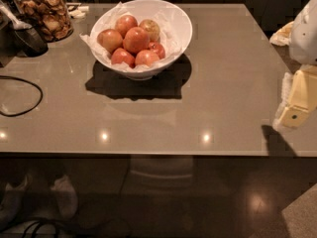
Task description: Pick apple from white bowl
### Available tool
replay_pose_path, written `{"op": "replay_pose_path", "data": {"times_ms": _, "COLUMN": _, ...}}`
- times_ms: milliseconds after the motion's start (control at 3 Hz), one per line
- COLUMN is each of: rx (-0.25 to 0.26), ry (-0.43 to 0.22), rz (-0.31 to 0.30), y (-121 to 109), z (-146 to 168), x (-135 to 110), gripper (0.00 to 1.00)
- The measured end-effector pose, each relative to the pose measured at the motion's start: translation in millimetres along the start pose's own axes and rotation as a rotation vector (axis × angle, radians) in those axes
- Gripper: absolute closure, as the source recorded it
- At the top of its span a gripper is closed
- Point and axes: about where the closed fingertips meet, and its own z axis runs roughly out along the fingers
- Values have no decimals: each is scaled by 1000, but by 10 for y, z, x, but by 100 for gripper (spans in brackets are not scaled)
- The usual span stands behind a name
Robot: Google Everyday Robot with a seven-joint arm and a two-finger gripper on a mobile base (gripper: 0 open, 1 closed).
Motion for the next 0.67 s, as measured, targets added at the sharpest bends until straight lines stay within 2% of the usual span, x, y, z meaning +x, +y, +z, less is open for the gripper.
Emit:
{"op": "replay_pose_path", "data": {"times_ms": 333, "rx": 0, "ry": 0, "rz": 0, "y": 0, "z": 0, "x": 0, "gripper": 0}}
{"op": "replay_pose_path", "data": {"times_ms": 667, "rx": 10, "ry": 11, "rz": -41, "y": -239, "z": -9, "x": -207, "gripper": 0}}
